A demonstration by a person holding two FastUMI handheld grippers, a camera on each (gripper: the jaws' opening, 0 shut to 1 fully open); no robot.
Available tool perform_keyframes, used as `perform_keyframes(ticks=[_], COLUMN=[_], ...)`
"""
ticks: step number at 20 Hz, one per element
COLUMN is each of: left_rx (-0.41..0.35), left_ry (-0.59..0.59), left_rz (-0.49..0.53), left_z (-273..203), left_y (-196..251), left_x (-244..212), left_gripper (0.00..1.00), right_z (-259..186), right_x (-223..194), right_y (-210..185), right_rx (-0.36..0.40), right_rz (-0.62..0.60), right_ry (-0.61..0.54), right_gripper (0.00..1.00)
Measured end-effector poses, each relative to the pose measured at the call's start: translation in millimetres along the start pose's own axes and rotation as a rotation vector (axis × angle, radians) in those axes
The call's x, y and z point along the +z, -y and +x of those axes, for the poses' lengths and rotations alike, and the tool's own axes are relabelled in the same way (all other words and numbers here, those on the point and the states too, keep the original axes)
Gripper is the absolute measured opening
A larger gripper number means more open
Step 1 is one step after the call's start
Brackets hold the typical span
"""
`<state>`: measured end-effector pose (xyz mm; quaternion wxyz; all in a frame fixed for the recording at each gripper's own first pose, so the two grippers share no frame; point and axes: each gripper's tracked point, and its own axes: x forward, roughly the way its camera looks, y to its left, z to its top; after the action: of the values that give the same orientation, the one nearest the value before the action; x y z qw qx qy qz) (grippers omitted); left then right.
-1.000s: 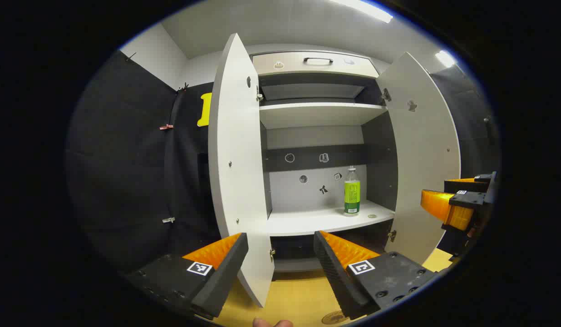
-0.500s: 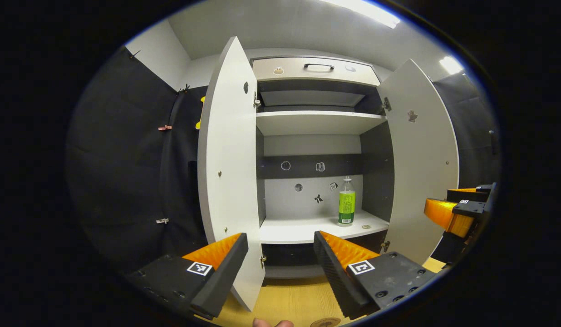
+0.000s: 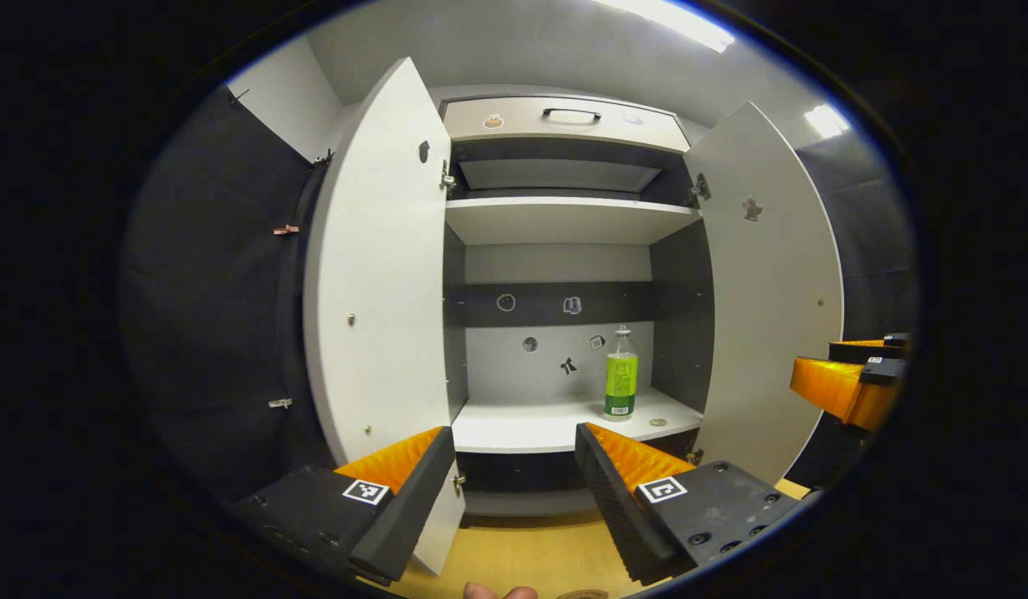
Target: Grasp the bottle in the cabinet with the left hand and place it on the coaster, then close the right door with the right hand and the left door with the left hand.
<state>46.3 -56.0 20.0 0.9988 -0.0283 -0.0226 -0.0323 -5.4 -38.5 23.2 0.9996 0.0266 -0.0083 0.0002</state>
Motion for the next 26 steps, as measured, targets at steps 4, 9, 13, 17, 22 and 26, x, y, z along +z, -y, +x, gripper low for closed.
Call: perform_keyframes(ticks=[4, 9, 13, 17, 22, 26], left_rx=[-0.072, -0.139, -0.175, -0.153, -0.108, -0.081], left_ry=[0.030, 0.033, 0.000, -0.051, -0.045, -0.055], left_rz=[0.016, 0.046, 0.036, -0.003, 0.055, 0.050], left_z=[48, 129, 194, 252, 304, 333], left_y=[44, 106, 144, 164, 176, 181], left_x=[6, 1, -12, -31, -43, -53], left_gripper=[0.93, 0.93, 0.93, 0.93, 0.93, 0.93], right_z=[-12, -27, -33, -35, -33, -29], right_x=[2, 2, 8, 9, 4, 1], right_y=[29, 77, 119, 155, 189, 207], right_rx=[-0.033, -0.089, -0.144, -0.199, -0.251, -0.273], right_rz=[-0.008, -0.040, -0.056, -0.043, -0.051, -0.071], right_ry=[0.005, 0.016, 0.034, 0.032, 0.017, 0.008], right_gripper=[0.98, 0.98, 0.98, 0.94, 0.98, 0.98])
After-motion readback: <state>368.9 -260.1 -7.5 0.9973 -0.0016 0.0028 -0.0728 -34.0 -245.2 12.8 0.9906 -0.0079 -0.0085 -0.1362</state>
